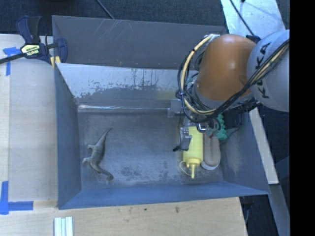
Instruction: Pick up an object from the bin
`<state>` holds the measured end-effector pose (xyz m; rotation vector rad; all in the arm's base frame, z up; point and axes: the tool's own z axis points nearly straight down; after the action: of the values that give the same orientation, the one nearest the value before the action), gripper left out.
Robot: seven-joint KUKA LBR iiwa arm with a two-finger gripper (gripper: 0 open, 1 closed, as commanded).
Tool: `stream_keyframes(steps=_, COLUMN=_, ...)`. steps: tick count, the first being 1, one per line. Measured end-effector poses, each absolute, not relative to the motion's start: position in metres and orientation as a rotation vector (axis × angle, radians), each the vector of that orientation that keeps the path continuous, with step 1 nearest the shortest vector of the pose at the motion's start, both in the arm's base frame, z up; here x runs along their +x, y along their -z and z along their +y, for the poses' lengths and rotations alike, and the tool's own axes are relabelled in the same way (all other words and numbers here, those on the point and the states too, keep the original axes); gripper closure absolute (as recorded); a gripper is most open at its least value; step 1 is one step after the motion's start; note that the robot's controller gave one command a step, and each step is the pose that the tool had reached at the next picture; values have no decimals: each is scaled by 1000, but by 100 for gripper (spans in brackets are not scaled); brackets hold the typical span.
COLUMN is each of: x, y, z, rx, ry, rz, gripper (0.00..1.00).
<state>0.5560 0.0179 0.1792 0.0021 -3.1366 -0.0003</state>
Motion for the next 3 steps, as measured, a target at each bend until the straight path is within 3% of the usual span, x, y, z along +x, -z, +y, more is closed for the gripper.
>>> stream_keyframes(steps=1, x=558, y=-184, z=18, rx=1, ry=1, rz=-3145, gripper=0)
stream_keyframes(steps=2, x=538, y=-155, z=-16, rx=251, ry=2, rz=-3141, gripper=0)
stream_keyframes(steps=3, x=545, y=-147, z=-49, rx=981, ry=-1, rz=-2987, gripper=0)
